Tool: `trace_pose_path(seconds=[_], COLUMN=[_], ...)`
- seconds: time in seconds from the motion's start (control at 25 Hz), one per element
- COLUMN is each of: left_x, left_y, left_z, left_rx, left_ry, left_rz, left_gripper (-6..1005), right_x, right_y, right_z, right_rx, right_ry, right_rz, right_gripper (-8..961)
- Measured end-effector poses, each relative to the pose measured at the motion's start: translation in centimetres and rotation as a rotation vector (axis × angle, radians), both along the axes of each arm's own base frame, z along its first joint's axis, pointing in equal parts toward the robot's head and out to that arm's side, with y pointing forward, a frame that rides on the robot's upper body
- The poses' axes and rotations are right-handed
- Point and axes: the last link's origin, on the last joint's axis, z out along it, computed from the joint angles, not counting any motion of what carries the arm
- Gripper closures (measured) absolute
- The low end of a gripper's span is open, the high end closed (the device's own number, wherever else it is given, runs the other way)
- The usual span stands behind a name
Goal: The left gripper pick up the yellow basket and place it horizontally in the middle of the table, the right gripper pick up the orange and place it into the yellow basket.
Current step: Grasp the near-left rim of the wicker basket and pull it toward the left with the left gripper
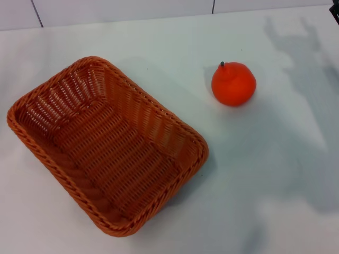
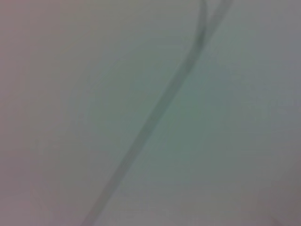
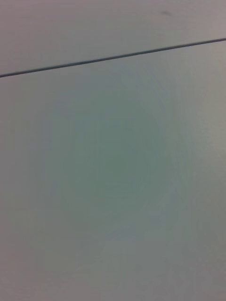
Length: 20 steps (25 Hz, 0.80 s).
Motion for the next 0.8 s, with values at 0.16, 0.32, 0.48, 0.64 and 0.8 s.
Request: trace_pose_path(seconds=[0.16, 0.32, 0.48, 0.64, 0.8], left_x=[2.5, 5.0, 6.9, 7.9, 8.3], left_y=[0.7, 1.2, 1.5, 1.9, 2.4], left_z=[0.7, 0.5, -0.5, -2.1, -3.4], left_rx=[-0.268, -0.481, -0.629, -0.648, -0.622], left_ry=[0.059, 0.211, 0.395, 0.541, 0.645], left_rz=[-0.082, -0.162, -0.208, -0.218, -0.203], left_gripper=[170, 176, 175, 172, 170], right_x=[-0.1, -0.2, -0.4, -0.5, -0.5], right_y=[0.0, 0.2, 0.3, 0.3, 0.1], right_z=[0.0, -0.1, -0.1, -0.3, -0.6], right_rx=[-0.002, -0.003, -0.007, -0.017, -0.025], right_ry=[0.0, 0.0, -0.001, -0.004, -0.004], right_rz=[0.002, 0.008, 0.013, 0.018, 0.018], right_gripper=[23, 23, 23, 23, 23])
